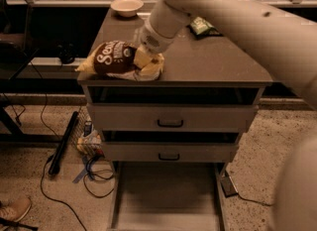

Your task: Place brown chip bag into bottom drawer

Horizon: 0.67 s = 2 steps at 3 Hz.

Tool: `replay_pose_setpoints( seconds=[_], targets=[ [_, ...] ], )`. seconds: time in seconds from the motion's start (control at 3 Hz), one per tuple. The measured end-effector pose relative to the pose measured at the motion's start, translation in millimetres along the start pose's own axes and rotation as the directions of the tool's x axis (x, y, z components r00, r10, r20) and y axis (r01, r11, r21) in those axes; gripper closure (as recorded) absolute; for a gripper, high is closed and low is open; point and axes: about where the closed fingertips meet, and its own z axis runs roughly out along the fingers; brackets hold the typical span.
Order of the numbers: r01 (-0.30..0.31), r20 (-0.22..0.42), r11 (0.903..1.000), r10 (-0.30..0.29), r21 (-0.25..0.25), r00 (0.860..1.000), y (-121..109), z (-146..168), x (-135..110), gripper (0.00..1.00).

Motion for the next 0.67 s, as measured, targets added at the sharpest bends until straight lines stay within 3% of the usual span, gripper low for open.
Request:
replay_pose_setpoints(
  seconds=[0.33,0.67],
  targets=[
    [-0.062,0.098,0.9978,0.059,0.025,0.993,22,-64,33,1.00],
    [-0.096,0.153,0.9937,0.087,0.057,0.984,39,-121,61,1.00]
  ],
)
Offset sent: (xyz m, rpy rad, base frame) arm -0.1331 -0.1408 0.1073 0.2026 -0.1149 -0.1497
